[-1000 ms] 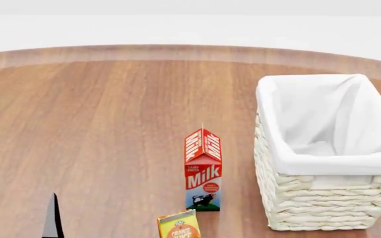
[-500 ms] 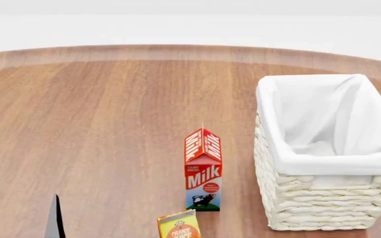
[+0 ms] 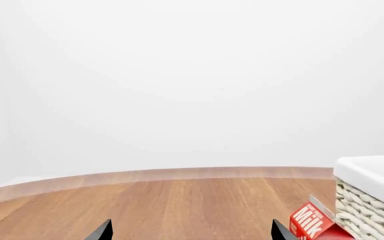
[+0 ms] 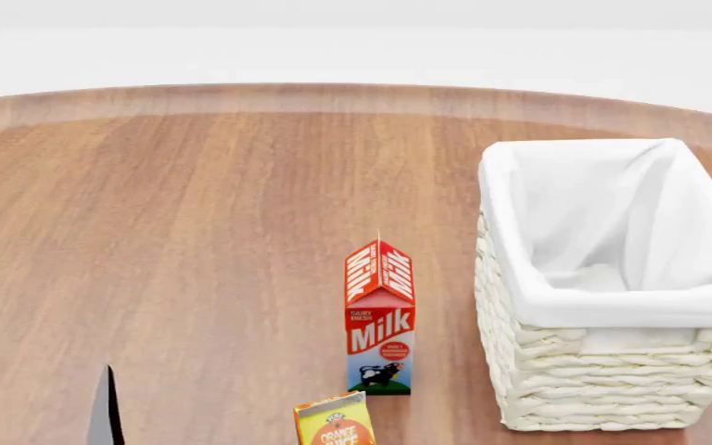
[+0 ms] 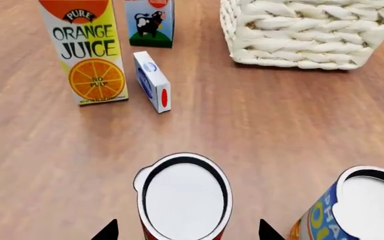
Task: Pick up the tomato sauce, and put it in the basket.
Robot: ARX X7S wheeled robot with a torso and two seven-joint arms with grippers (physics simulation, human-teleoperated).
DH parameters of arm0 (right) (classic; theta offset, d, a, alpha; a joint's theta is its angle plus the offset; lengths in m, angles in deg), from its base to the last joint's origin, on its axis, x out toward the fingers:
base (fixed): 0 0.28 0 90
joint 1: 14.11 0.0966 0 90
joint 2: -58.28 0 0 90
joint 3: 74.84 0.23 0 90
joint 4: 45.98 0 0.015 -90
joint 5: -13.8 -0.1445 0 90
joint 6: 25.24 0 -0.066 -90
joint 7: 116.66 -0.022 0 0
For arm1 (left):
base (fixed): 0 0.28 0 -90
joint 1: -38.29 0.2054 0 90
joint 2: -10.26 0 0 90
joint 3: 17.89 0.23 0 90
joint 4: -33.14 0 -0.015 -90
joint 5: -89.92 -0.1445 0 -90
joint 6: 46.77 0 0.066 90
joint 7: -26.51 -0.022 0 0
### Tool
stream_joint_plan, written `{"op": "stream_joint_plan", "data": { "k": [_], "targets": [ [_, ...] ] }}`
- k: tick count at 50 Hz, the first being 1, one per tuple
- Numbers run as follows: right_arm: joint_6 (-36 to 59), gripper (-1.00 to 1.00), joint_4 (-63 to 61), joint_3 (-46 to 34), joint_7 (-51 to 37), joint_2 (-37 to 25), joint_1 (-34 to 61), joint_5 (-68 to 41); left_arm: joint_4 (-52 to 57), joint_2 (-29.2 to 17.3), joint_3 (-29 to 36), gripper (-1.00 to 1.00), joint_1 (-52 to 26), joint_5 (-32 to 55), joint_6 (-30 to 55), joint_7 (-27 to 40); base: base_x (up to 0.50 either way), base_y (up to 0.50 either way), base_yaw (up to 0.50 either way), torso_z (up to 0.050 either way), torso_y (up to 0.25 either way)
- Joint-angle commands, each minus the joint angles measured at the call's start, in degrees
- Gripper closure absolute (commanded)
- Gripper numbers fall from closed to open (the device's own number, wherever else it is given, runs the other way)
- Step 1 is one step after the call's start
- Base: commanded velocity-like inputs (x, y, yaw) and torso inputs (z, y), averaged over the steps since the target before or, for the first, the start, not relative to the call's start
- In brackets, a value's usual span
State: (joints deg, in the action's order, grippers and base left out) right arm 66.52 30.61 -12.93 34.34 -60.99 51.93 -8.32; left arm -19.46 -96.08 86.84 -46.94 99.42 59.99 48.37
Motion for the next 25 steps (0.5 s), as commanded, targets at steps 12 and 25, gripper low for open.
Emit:
{"op": "stream_joint_plan", "data": {
  "k": [12,25],
  "targets": [
    [4.27,-1.00,0.57,0.24,0.01,0.22,2.21,-3.43,-0.45,-0.53,0.70,-1.00,-0.20,0.33,-0.36,0.59,0.00,0.00,0.00,0.000,0.000],
    [3.35,1.00,-3.17,-1.34,-1.51,-1.09,1.43,1.22,-1.06,-0.84,1.19,-1.00,-0.49,0.41,-0.40,0.82,0.00,0.00,0.00,0.000,0.000]
  ]
}}
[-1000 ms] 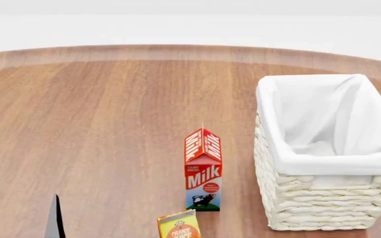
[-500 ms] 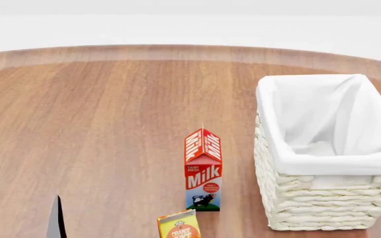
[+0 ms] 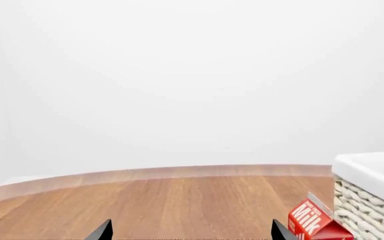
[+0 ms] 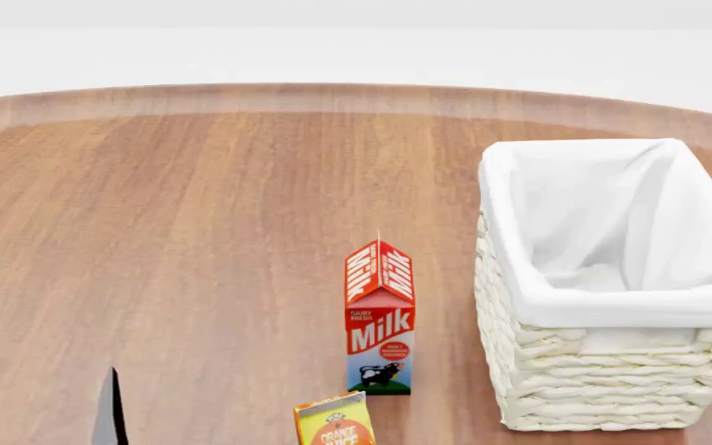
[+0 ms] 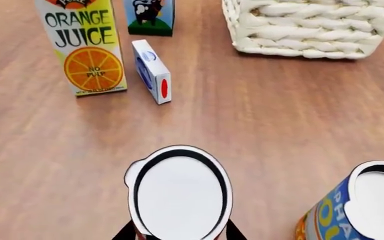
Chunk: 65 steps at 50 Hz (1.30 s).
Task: Pick up the tomato sauce, and put it in the basket.
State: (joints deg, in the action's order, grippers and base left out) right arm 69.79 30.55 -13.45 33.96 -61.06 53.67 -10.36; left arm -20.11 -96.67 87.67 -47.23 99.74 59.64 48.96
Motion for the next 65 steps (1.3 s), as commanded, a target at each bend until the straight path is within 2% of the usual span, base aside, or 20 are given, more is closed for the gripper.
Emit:
{"op": "stream_joint_plan", "data": {
  "k": [1,7,12,14,16,23,32,46,58,65],
  "targets": [
    [0.87,1.00,-6.12,-0.64,-2.55,-2.21,-0.57,4.91,-0.34,-0.28,0.36,-1.00,-0.17,0.15,-0.02,0.26,0.00,0.00,0.00,0.000,0.000],
    [4.47,1.00,-19.44,3.26,-7.22,-7.06,-1.52,5.07,-0.45,-0.40,0.50,-1.00,-0.28,0.34,-0.04,0.32,0.00,0.00,0.00,0.000,0.000],
    [3.14,1.00,-25.62,6.08,-8.59,-9.72,-1.71,5.86,-0.22,-0.54,0.35,-1.00,-0.39,0.70,0.07,0.45,0.00,0.00,0.00,0.000,0.000],
    [6.26,1.00,-32.16,8.16,-10.08,-12.15,-1.20,4.40,0.02,-0.62,0.18,-1.00,-0.37,0.88,0.14,0.56,0.00,0.00,0.00,0.000,0.005],
    [3.70,1.00,-31.16,8.13,-9.45,-12.01,-1.04,6.07,0.18,-0.69,0.10,-1.00,-0.28,0.97,0.10,0.67,0.00,0.00,0.00,0.000,0.000],
    [5.24,1.00,-36.69,11.81,-10.76,-13.87,2.55,5.06,0.64,-0.90,0.07,-1.00,-0.30,1.07,0.31,1.03,0.00,0.00,0.00,0.000,0.000],
    [8.93,1.00,-41.74,14.44,-10.74,-14.15,12.72,1.01,2.31,-1.51,-0.76,-1.00,-0.23,1.48,1.02,1.74,0.00,0.00,0.00,0.000,0.000],
    [7.47,1.00,-38.53,15.81,-9.56,-11.59,21.36,-1.77,3.88,-2.14,-1.64,-1.00,-0.14,2.36,1.58,2.40,0.00,0.00,0.00,0.000,0.000],
    [16.06,1.00,-36.65,20.14,-10.77,-14.17,35.65,-9.41,3.51,-2.13,-1.15,-1.00,-0.33,2.41,1.37,2.56,0.00,0.00,0.00,0.000,0.000],
    [15.44,1.00,-25.02,17.50,-4.85,-12.97,45.74,-7.41,1.82,-2.07,-0.99,-1.00,-0.64,2.56,0.64,2.32,0.00,0.00,0.00,0.000,0.000]
  ]
}}
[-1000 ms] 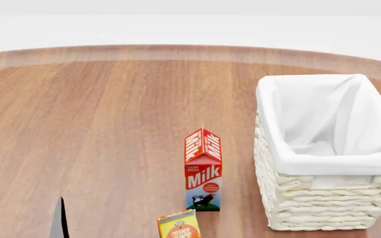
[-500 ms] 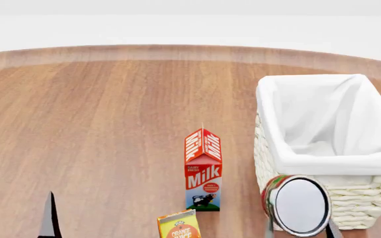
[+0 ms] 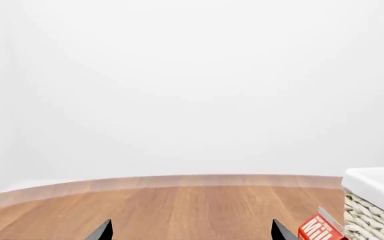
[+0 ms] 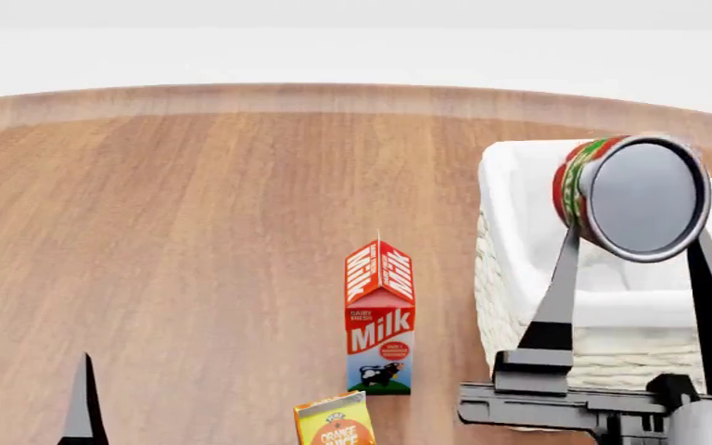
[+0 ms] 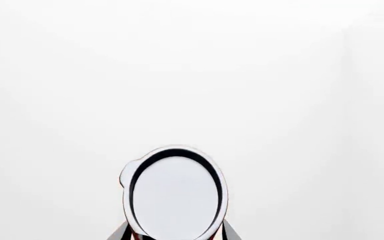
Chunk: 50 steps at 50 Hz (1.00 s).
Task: Pick up the tomato sauce, and put it in the basket.
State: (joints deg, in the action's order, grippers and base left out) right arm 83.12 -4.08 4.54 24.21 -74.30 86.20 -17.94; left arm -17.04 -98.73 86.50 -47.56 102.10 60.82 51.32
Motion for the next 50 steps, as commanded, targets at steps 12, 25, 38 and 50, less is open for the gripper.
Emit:
{"op": "stream_joint_plan", "data": {
  "k": [12,25,38,50],
  "targets": [
    [0.78,1.00,40.66,-6.53,16.17,8.47,34.95,3.37,-1.61,-0.10,0.44,-1.00,-0.36,0.55,-0.47,0.08,0.00,0.00,0.00,0.000,0.001],
    [-2.33,1.00,68.18,-9.03,24.78,15.65,50.51,5.34,-1.90,-0.09,0.52,-1.00,-0.56,1.09,-0.60,0.17,0.00,0.00,0.00,0.000,0.000],
    [-13.87,1.00,105.61,-11.45,34.21,24.72,65.29,9.49,-2.28,-0.21,0.63,-1.00,-0.85,1.11,-0.72,0.42,0.00,0.00,0.00,0.000,0.001],
    [-8.64,1.00,122.97,-11.68,38.20,28.23,71.15,12.54,-3.38,-0.17,1.03,-1.00,-1.08,1.04,-1.45,0.32,0.00,0.00,0.00,0.000,0.000]
  ]
}}
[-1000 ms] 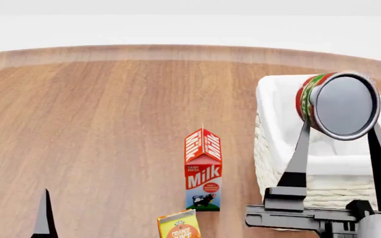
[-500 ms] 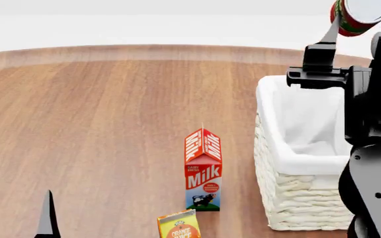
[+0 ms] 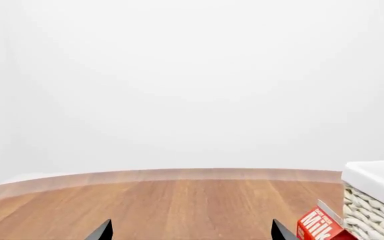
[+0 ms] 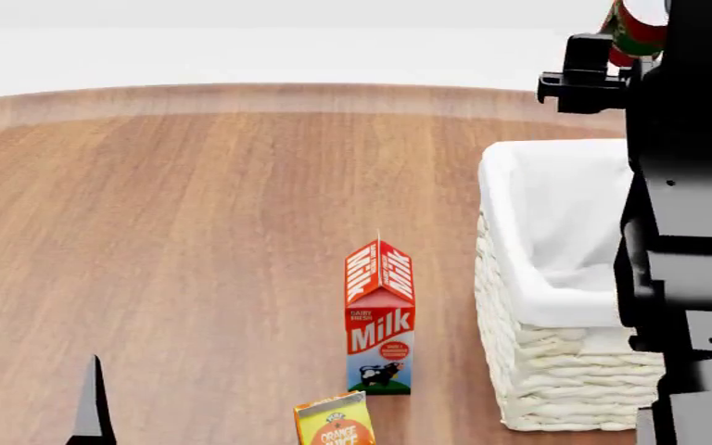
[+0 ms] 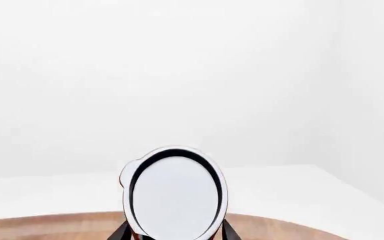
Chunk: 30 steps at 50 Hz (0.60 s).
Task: Pick up the tomato sauce, and put it in the basket.
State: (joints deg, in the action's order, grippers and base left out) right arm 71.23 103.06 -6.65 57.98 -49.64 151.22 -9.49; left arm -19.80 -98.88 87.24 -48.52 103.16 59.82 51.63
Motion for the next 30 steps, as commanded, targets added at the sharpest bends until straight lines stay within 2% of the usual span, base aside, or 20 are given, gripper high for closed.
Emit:
{"op": "stream_joint_plan", "data": {
  "k": [1,8,30],
  "targets": [
    [3.59,1.00,15.85,0.16,4.04,3.51,6.15,4.11,-0.73,0.01,0.47,-1.00,-0.10,-0.15,-0.55,0.00,0.00,0.00,0.00,0.000,0.000],
    [11.63,1.00,15.89,2.50,3.37,3.80,5.65,7.01,-0.12,-0.20,0.60,-1.00,-0.12,-0.15,-0.14,0.27,0.00,0.00,0.00,0.000,0.000],
    [6.00,1.00,15.91,12.75,4.55,4.96,-0.95,14.67,-0.63,-0.36,1.48,-1.00,-0.01,-0.25,-0.59,0.49,0.00,0.00,0.00,0.000,0.000]
  ]
}}
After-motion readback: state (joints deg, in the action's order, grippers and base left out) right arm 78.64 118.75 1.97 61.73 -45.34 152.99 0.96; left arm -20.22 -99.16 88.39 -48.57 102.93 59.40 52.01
